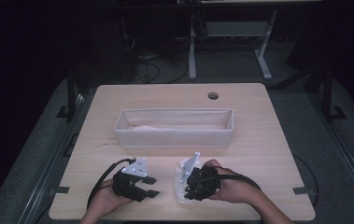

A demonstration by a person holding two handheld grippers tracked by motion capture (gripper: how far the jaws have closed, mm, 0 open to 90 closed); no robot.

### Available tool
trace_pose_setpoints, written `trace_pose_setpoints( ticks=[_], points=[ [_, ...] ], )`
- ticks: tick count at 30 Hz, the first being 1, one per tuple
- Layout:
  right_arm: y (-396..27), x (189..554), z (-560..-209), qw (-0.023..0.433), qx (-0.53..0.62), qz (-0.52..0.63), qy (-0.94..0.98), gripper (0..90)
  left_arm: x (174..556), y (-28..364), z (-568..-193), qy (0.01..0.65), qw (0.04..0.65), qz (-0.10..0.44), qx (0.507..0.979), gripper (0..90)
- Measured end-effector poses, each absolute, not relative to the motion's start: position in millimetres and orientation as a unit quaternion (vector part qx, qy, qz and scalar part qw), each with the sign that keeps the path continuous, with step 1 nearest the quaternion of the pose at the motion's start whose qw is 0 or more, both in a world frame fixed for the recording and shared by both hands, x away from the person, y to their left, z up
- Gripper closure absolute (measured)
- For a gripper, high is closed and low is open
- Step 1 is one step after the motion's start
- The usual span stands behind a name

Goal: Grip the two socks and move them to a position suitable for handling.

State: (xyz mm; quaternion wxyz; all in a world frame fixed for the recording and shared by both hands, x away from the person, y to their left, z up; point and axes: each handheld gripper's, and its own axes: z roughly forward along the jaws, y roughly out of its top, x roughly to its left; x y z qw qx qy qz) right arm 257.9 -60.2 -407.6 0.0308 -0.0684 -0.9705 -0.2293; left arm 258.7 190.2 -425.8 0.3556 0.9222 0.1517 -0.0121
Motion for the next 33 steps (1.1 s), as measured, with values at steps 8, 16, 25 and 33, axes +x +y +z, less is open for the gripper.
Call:
trace_pose_setpoints(
  ticks=[8,16,25,33],
  points=[
    [-52.9,261.5,-426.5,0.04,-0.061,-0.206,-0.976,85.9,259.2,191.3,-425.9,0.151,0.355,-0.012,0.923,52.6],
    [-55.7,263.9,-401.0,0.017,-0.068,-0.221,-0.973,86.5,258.9,190.2,-425.4,0.152,0.357,-0.012,0.922,52.6],
    [-38.7,262.2,-419.6,0.03,-0.07,-0.206,-0.976,85.6,258.4,191.8,-425.0,0.152,0.357,-0.011,0.922,52.5],
    [-45.0,263.5,-413.2,0.03,-0.079,-0.228,-0.97,76.3,258.0,188.9,-424.6,0.15,0.357,-0.011,0.922,52.2]
  ],
)
